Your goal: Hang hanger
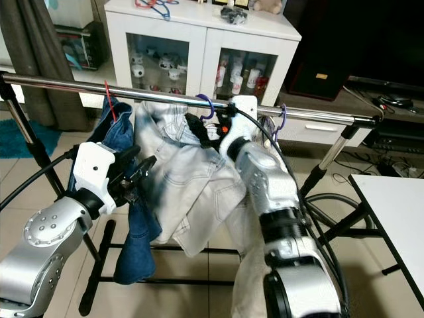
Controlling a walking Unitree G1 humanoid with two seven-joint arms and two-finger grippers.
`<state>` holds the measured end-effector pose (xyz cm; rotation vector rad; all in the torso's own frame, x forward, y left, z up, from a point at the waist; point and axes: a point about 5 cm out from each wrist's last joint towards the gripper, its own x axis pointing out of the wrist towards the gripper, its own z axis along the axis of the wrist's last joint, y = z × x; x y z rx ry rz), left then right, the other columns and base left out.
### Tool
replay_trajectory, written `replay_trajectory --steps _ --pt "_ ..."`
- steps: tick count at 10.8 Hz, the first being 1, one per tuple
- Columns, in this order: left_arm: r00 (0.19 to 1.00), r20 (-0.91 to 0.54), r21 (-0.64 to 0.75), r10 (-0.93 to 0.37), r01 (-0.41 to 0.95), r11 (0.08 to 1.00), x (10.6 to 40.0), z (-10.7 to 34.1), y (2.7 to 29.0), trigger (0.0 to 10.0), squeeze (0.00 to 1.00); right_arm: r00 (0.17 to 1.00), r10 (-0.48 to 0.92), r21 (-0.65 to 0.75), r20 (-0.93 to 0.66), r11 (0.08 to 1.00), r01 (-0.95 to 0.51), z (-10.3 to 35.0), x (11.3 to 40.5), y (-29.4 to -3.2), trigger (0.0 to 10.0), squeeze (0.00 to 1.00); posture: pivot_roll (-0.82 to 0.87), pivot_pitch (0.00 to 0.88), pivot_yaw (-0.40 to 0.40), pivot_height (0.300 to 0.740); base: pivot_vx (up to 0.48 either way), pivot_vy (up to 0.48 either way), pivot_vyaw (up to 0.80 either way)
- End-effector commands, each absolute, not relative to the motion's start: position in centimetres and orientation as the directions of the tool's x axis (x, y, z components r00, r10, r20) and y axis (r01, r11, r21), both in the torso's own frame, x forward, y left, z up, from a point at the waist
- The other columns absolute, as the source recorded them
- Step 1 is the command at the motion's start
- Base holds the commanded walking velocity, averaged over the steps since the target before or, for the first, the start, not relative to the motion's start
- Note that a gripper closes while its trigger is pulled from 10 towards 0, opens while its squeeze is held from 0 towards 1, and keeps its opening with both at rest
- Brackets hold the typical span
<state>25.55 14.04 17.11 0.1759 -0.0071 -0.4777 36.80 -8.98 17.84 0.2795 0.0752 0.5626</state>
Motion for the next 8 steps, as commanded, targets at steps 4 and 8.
replay_trajectory --steps 4,8 --pt "0.882 -0.038 0.172 -0.469 0.468 0.867 25.69 17.09 13.79 10.0 0.00 0.852 0.524 0.281 0.010 0.816 -0.505 18.11 37.74 -9.10 0.0 0.00 0.15 0.000 -0.125 0.740 0.000 0.000 0.00" --pt "0.881 -0.038 0.174 -0.471 0.470 0.865 25.77 17.12 13.76 10.0 0.00 0.841 0.541 0.277 0.016 0.806 -0.523 18.11 37.99 -8.71 0.0 0.00 0.15 0.000 -0.124 0.740 0.000 0.000 0.00"
